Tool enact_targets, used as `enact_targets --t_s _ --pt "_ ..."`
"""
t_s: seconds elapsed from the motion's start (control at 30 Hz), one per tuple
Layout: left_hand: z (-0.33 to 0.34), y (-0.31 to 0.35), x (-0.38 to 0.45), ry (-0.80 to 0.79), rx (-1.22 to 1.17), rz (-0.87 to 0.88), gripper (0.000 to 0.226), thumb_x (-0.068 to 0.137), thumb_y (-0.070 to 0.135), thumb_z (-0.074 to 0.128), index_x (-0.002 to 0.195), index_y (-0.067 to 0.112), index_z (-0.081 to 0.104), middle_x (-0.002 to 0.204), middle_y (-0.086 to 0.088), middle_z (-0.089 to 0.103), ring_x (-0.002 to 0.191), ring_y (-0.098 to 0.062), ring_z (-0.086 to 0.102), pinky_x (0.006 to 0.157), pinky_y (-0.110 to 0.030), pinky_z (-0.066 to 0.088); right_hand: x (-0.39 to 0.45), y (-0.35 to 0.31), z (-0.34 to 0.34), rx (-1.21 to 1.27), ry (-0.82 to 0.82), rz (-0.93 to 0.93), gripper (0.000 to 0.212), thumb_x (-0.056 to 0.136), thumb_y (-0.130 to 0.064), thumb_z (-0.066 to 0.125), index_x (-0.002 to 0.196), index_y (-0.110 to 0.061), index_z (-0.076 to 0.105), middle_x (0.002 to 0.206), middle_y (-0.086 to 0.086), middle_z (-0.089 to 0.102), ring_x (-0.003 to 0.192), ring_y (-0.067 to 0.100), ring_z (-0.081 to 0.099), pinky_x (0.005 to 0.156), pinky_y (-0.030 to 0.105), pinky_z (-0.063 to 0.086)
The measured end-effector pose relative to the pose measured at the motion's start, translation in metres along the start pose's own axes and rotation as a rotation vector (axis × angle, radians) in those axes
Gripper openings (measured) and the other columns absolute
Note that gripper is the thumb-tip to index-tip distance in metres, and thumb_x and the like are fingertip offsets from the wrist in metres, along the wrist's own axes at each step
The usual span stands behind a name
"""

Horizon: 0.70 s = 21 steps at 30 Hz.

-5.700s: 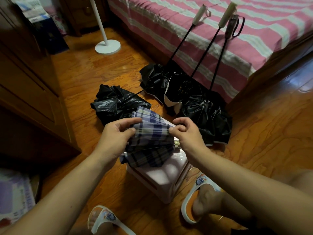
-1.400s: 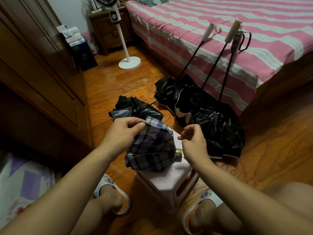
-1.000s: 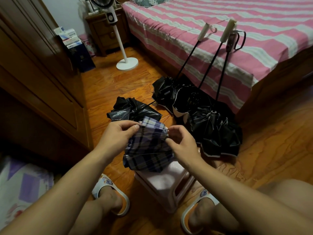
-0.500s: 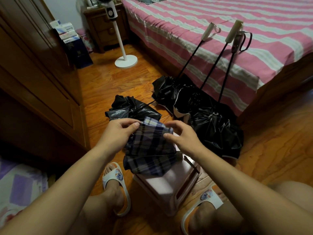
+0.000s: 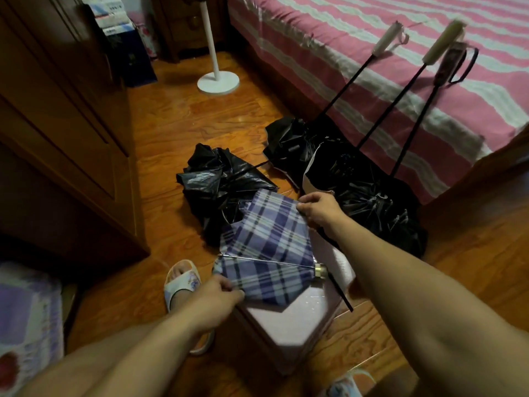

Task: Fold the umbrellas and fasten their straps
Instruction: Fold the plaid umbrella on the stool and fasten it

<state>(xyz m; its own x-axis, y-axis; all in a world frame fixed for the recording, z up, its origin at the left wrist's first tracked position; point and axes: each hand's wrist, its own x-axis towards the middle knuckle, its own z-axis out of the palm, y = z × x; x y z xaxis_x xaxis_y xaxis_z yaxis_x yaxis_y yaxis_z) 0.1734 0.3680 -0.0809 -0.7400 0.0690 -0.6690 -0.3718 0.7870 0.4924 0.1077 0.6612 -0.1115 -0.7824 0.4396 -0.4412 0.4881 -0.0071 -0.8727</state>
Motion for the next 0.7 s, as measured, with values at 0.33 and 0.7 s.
enact_targets --t_s 0.33,0.7 --pt "0.016 0.010 -0.006 0.035 -0.153 -0.057 0.022 0.094 0.030 0.064 0.112 0.017 0.063 0.107 -0.013 0.070 0.098 -0.034 0.067 0.077 -0.037 0.052 -0.063 0.010 -0.038 -0.535 0.278 -0.124 0.012 0.094 -0.013 0.056 0.097 -0.021 0.064 0.093 0.000 0.062 0.084 0.021 0.057 0.073 0.030 0.043" --pt "0.016 0.031 -0.045 0.279 -0.127 0.259 0.046 0.097 0.036 0.066 0.080 -0.006 0.060 0.064 -0.010 0.045 0.060 -0.022 0.047 0.058 -0.033 0.030 -0.135 0.089 -0.039 -0.679 -0.001 -0.155 0.070 0.088 -0.023 0.075 0.150 -0.022 0.042 0.147 0.005 0.040 0.130 0.026 0.049 0.107 0.041 0.045"
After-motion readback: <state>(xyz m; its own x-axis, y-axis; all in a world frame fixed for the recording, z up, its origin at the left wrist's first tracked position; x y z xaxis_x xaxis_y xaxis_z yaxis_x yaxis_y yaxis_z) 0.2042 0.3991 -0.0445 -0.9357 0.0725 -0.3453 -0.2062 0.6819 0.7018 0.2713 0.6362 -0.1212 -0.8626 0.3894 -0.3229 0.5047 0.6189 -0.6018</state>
